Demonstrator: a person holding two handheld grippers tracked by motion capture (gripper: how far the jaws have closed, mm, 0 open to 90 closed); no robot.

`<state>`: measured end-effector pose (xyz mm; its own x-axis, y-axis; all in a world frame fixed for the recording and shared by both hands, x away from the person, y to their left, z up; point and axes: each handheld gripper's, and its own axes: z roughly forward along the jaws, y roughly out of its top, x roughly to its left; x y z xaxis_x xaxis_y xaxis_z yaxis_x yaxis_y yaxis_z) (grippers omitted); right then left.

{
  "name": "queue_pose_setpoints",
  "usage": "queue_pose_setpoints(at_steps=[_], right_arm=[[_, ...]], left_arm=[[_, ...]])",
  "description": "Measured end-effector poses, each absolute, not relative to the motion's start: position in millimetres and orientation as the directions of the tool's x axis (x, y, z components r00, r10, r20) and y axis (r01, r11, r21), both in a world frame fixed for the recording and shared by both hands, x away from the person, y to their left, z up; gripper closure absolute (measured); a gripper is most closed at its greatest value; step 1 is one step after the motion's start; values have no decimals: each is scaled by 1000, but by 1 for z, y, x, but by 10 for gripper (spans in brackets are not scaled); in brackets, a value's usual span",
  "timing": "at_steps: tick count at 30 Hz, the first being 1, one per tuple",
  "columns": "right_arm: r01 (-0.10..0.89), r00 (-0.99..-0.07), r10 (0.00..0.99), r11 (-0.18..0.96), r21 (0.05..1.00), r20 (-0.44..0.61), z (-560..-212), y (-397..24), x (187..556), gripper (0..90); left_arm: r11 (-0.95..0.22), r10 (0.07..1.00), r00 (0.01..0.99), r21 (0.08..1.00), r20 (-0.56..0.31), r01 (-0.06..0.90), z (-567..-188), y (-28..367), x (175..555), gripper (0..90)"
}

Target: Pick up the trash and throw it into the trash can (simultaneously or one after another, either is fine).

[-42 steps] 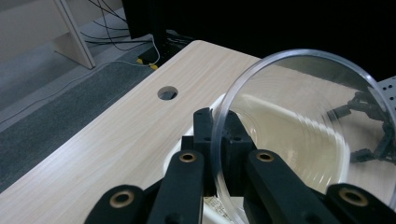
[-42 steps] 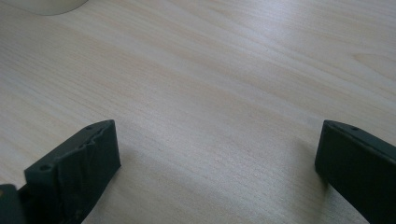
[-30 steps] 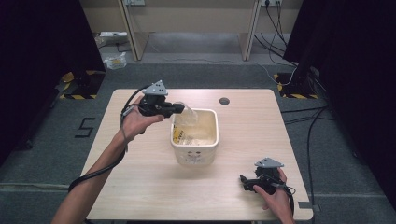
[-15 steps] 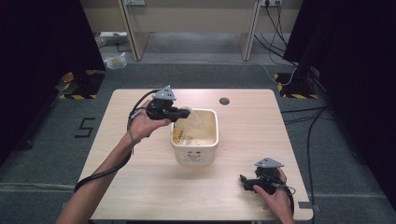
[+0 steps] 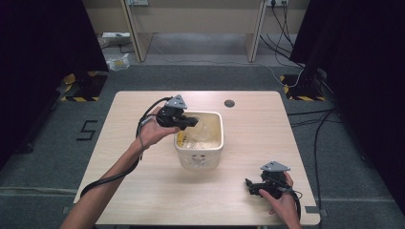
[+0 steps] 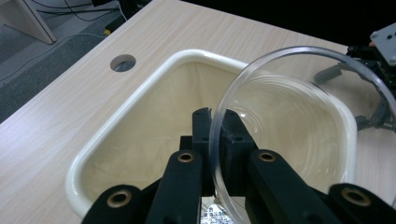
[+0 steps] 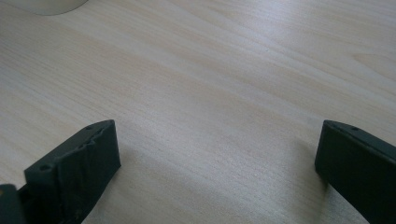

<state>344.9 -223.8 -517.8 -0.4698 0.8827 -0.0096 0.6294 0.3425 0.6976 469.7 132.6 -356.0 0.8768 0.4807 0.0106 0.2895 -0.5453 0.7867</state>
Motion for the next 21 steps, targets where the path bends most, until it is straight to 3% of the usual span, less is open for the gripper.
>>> queue_pose_setpoints(at_steps=[17, 21], right_arm=[[629, -470, 883, 342, 698, -9, -518, -224, 345, 3], [630, -470, 883, 343, 697, -10, -518, -224, 345, 3]], left_arm=[[-638, 461, 886, 712, 49, 293, -377, 116, 470, 832], [-631, 465, 884, 717, 45, 296, -376, 115, 470, 771]])
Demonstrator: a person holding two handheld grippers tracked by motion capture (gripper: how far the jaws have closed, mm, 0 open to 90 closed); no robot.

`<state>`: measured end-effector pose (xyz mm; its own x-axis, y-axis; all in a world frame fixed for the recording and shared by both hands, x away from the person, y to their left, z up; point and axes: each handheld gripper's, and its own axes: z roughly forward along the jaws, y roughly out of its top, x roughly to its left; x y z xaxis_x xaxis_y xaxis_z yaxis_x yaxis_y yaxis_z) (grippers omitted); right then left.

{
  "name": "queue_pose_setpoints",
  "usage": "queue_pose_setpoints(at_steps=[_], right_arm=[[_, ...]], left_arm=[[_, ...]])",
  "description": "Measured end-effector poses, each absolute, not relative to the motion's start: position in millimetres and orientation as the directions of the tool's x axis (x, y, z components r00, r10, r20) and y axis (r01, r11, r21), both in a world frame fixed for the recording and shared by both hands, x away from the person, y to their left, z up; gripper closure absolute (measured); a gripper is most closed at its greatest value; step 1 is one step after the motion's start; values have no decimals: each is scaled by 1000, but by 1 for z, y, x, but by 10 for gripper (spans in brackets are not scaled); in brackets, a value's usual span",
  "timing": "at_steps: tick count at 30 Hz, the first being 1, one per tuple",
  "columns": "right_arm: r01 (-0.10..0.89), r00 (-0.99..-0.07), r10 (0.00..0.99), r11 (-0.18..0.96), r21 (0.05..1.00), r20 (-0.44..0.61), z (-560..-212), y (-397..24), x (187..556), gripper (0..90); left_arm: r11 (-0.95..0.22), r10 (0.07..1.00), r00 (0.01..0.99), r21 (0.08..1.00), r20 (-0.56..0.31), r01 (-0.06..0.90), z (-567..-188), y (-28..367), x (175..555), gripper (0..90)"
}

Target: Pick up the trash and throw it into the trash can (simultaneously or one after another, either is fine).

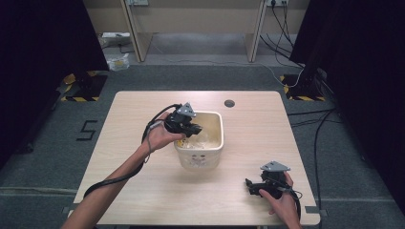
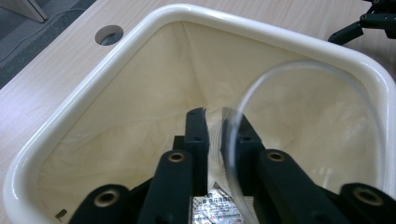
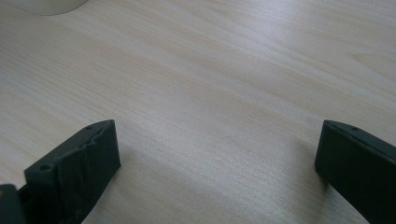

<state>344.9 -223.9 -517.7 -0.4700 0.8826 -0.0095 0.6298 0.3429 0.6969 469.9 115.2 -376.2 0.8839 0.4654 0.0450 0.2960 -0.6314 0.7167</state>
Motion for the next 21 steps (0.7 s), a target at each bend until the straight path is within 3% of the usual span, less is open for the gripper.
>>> queue_pose_setpoints(at_steps=[8, 21], right_arm=[[629, -470, 883, 343, 698, -10, -518, -224, 345, 3], [630, -470, 883, 343, 697, -10, -518, -224, 345, 3]], left_arm=[[-609, 481, 876, 732, 33, 306, -371, 118, 469, 617], [-546, 516, 856, 770, -1, 330, -364, 126, 467, 447]])
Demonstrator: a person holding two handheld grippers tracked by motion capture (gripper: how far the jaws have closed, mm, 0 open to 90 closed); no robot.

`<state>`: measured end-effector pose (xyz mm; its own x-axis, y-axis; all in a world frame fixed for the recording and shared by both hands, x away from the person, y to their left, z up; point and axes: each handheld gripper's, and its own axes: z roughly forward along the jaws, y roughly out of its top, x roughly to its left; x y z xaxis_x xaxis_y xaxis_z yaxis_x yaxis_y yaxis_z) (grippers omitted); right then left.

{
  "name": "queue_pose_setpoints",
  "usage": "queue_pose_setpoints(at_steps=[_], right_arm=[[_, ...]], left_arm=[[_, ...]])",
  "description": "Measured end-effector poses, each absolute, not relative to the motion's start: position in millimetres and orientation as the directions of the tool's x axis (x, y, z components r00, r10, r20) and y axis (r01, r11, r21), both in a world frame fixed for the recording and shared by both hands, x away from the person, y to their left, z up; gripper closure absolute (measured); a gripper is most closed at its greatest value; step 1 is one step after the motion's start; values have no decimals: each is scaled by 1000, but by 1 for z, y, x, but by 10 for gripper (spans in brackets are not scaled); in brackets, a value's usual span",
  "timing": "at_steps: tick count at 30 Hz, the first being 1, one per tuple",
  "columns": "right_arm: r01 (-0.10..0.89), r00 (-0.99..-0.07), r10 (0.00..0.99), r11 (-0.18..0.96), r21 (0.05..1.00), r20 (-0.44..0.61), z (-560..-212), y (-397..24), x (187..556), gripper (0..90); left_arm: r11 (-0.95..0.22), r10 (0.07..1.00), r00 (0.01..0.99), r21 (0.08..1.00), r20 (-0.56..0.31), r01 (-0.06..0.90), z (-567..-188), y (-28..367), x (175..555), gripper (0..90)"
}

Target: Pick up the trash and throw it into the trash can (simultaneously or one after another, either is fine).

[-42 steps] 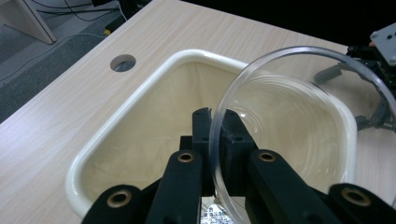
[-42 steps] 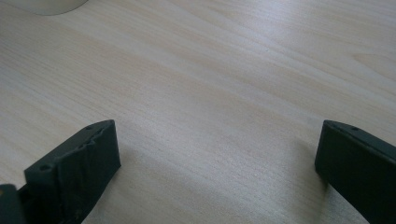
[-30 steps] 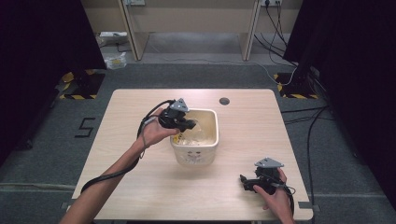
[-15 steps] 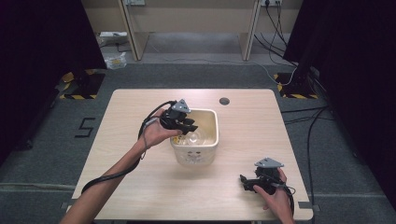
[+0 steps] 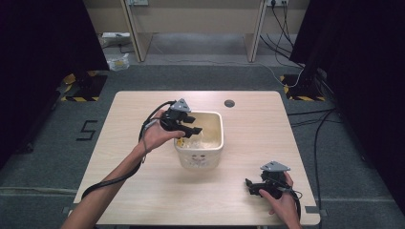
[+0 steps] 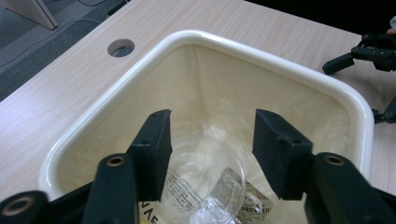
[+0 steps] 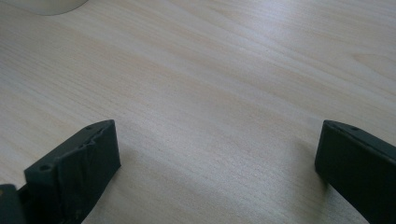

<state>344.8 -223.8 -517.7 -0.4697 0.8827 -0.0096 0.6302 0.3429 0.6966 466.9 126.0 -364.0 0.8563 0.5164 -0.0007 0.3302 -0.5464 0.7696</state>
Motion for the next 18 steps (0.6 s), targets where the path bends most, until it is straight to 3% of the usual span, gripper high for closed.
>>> queue_pose_setpoints(at_steps=[8, 18], right_arm=[[630, -470, 883, 342, 698, -9, -518, -224, 345, 3], [630, -470, 883, 343, 697, -10, -518, -224, 345, 3]], left_arm=[[-469, 538, 841, 810, -54, 352, -357, 134, 466, 329], [-417, 578, 812, 824, -85, 383, -351, 152, 466, 243]])
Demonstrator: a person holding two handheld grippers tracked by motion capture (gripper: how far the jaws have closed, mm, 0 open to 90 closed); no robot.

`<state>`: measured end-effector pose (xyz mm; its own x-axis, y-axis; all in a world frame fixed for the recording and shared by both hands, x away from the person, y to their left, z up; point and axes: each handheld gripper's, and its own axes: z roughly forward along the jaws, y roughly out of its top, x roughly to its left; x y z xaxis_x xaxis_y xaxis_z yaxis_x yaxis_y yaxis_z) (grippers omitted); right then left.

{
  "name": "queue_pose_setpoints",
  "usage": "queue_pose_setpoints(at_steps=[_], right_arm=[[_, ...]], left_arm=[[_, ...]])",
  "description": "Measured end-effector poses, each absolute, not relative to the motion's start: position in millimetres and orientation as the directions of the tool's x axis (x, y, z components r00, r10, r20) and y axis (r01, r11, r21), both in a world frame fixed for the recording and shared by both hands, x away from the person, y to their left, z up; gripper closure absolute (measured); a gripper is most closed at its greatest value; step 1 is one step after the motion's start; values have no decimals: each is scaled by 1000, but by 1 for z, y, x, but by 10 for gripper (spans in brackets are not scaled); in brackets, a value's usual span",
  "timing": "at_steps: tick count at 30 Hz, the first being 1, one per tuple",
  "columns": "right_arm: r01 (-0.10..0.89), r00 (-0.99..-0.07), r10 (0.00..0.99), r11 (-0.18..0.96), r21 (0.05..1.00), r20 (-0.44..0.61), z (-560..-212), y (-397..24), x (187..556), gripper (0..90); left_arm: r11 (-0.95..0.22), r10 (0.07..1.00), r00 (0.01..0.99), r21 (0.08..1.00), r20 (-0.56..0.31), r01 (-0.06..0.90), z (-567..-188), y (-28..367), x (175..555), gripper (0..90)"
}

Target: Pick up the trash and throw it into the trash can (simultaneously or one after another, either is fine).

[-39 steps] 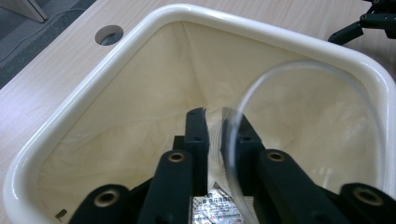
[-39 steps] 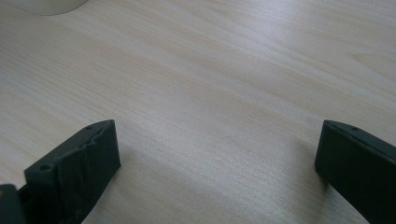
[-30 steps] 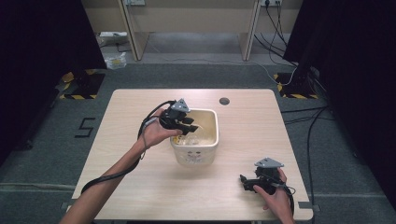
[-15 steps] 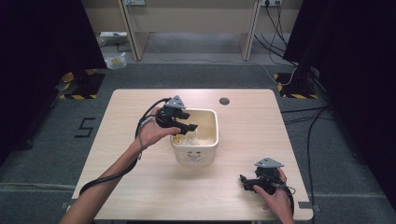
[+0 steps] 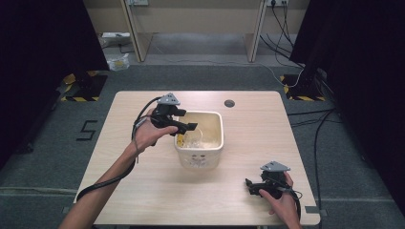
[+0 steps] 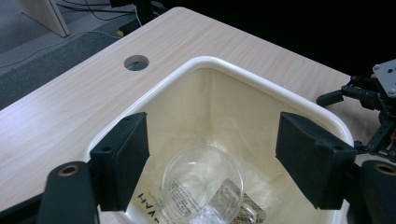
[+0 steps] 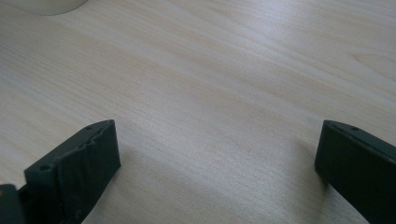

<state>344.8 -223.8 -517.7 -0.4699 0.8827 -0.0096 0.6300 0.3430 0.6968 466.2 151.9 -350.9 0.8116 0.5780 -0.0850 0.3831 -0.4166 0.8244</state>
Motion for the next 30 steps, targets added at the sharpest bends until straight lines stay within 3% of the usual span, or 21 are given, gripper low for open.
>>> queue_pose_setpoints(at_steps=[30], right_arm=[[630, -470, 883, 343, 697, -9, -518, -224, 345, 3]], left_arm=[[-340, 636, 764, 849, -110, 405, -349, 203, 455, 209]])
